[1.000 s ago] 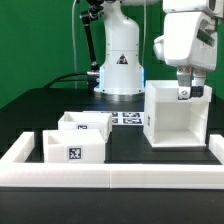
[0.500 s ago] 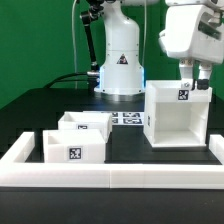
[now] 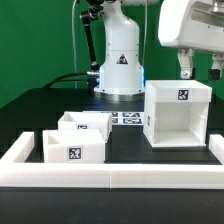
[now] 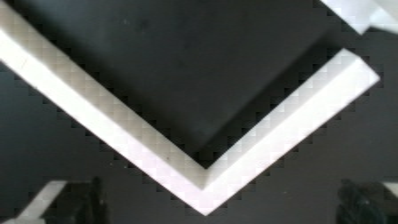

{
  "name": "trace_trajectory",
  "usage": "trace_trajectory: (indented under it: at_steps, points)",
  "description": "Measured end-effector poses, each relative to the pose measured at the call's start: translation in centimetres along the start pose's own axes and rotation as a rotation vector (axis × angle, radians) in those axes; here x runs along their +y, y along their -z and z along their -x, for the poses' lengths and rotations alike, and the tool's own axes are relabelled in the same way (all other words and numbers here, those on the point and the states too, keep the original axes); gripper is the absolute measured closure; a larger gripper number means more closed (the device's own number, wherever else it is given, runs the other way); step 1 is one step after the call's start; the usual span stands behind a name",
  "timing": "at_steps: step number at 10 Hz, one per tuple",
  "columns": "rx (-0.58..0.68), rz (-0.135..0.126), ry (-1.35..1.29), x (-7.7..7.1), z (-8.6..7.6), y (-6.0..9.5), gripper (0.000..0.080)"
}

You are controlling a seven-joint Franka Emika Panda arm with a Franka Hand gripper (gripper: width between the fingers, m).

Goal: Assemble drawer

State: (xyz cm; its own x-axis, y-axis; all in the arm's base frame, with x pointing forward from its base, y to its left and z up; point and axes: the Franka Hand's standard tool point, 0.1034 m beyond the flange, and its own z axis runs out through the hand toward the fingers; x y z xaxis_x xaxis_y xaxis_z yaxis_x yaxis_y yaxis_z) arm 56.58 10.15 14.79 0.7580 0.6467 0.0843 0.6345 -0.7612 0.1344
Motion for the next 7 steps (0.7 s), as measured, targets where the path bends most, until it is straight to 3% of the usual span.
trace_trajectory:
  at_steps: [1, 3, 5, 7]
  points:
    - [0.0, -0.004, -0.089, -0.1, 0.0, 0.0, 0.0149]
    - [-0.02, -0.056, -0.353, -1.8, 1.3, 0.0, 0.0149]
    - [-0.039, -0.119, -0.409, -2.4, 2.5, 0.3, 0.0149]
    - [-0.036, -0.131, -0.421, -2.5, 2.6, 0.5, 0.0149]
